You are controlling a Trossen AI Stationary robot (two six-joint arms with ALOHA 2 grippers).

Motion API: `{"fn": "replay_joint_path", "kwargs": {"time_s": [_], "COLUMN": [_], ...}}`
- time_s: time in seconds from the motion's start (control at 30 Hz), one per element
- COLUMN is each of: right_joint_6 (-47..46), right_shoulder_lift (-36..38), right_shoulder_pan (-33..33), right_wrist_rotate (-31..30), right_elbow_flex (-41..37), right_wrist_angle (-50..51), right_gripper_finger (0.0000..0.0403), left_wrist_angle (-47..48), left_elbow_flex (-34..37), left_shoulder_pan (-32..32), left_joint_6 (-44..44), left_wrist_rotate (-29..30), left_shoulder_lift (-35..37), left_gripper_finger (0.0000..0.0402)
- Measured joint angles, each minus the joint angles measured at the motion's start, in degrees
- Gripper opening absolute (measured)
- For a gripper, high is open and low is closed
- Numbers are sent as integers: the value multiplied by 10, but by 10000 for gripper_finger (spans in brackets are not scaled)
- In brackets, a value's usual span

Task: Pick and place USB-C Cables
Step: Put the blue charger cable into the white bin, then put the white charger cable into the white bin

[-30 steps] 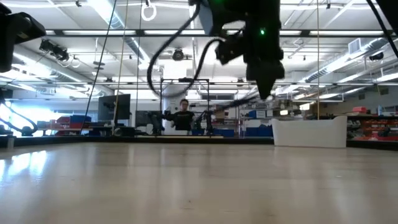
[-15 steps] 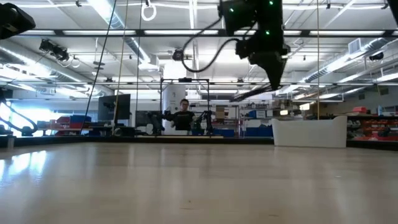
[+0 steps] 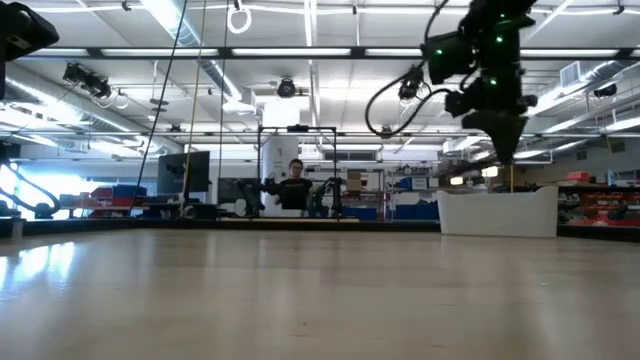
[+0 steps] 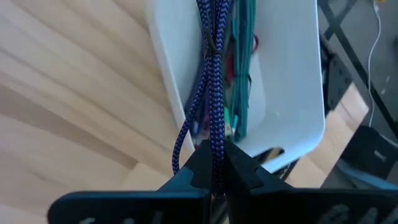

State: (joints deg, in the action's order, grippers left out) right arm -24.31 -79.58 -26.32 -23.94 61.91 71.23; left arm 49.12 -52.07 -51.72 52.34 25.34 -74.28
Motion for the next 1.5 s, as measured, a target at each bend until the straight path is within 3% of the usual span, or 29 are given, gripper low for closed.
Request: {"fn": "replay_joint_path", "kwargs": {"time_s": [0.37, 0.73, 0.97, 1.17, 1.37, 1.5], "right_joint_6": [25, 87, 80, 84, 80, 106], "right_shoulder_lift": [61, 60, 60, 60, 65, 81], "right_shoulder_pan": [-49, -95, -110, -110, -94, -59], "right_wrist_rotate": [-34, -52, -36, -31, -30, 20], "right_elbow_flex": [-98, -151, -152, -152, -152, -152], "right_wrist_angle": [-14, -127, -131, -141, -147, -193], "right_gripper_finger": [18, 19, 75, 145, 208, 223], "left_wrist_angle": [-5, -10, -13, -18, -42, -67], "left_elbow_flex": [0, 0, 0, 0, 0, 0], "left_shoulder_pan": [2, 2, 1, 1, 0, -5], "left_joint_6": [-1, -4, 11, 23, 62, 89], "left_wrist_rotate": [2, 6, 5, -17, -87, -141], "left_shoulder_lift": [0, 0, 0, 0, 0, 0], "left_gripper_finger": [160, 160, 160, 160, 160, 160]}}
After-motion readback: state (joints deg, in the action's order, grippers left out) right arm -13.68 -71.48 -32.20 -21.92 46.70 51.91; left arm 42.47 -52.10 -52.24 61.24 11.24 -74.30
